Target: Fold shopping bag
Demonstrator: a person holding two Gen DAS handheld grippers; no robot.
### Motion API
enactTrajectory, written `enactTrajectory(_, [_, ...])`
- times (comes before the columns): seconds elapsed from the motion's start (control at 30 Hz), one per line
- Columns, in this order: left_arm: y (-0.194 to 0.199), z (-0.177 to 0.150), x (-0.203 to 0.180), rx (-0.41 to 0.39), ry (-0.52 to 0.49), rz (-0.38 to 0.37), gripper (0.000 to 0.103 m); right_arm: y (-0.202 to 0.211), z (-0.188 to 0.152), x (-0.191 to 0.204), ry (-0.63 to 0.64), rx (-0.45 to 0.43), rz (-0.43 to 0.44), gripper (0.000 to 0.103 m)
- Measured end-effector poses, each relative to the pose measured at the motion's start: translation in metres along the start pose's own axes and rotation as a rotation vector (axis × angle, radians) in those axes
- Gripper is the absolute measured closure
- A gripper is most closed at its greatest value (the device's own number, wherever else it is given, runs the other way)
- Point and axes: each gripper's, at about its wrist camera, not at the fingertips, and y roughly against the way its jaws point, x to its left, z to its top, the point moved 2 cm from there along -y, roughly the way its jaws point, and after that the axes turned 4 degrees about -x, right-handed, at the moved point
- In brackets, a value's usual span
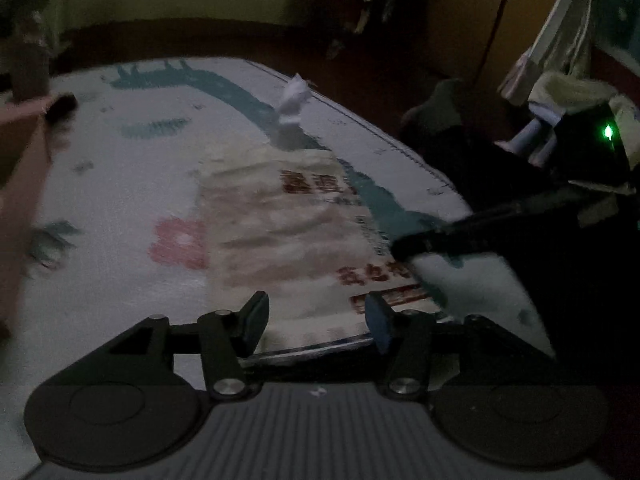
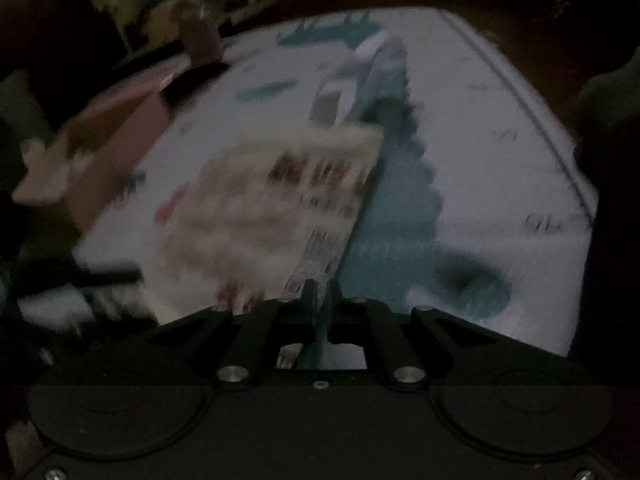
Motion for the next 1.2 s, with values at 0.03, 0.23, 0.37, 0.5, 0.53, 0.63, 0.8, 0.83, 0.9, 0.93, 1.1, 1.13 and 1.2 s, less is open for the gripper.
enactTrajectory(0.03, [0.002,-0.001,0.001,0.013,-0.015,0.005,0.057,-0.002,0.000,0.003,0.028,-0.012,-0.005,0.102])
enactTrajectory(0.23, [-0.005,-0.012,-0.022,0.096,-0.164,0.054,0.069,-0.016,0.003,0.014,0.149,-0.081,-0.023,0.102])
enactTrajectory(0.37, [-0.004,-0.011,-0.017,0.077,-0.128,0.038,0.069,-0.004,0.012,0.011,0.145,-0.100,-0.009,0.101])
enactTrajectory(0.5, [0.015,-0.005,-0.002,0.038,-0.120,0.035,0.068,0.028,0.022,0.019,0.214,-0.122,0.059,0.088])
enactTrajectory(0.53, [0.022,0.000,0.002,0.015,-0.115,0.038,0.064,0.039,0.023,0.024,0.253,-0.126,0.079,0.072])
enactTrajectory(0.63, [0.044,0.012,0.019,-0.057,-0.053,0.029,0.048,0.067,0.015,0.036,0.378,-0.136,0.086,0.054])
enactTrajectory(0.8, [0.043,0.007,0.001,-0.017,-0.235,-0.011,0.048,0.070,-0.007,0.068,0.602,-0.135,0.133,0.055])
enactTrajectory(0.83, [0.041,0.003,-0.007,0.000,-0.305,-0.032,0.048,0.068,-0.011,0.074,0.644,-0.124,0.145,0.055])
enactTrajectory(0.9, [0.039,-0.003,-0.015,0.023,-0.367,-0.049,0.048,0.062,-0.023,0.089,0.751,-0.094,0.167,0.055])
enactTrajectory(0.93, [0.037,-0.007,-0.018,0.035,-0.392,-0.051,0.048,0.057,-0.032,0.097,0.819,-0.075,0.171,0.055])
enactTrajectory(1.1, [0.030,-0.019,-0.027,0.066,-0.500,-0.042,0.048,0.045,-0.039,0.105,0.956,-0.084,0.136,0.054])
enactTrajectory(1.13, [0.028,-0.020,-0.027,0.073,-0.519,-0.039,0.049,0.043,-0.038,0.103,0.972,-0.076,0.148,0.054])
enactTrajectory(1.2, [0.027,-0.023,-0.028,0.077,-0.549,-0.038,0.048,0.039,-0.038,0.101,1.037,-0.044,0.170,0.056])
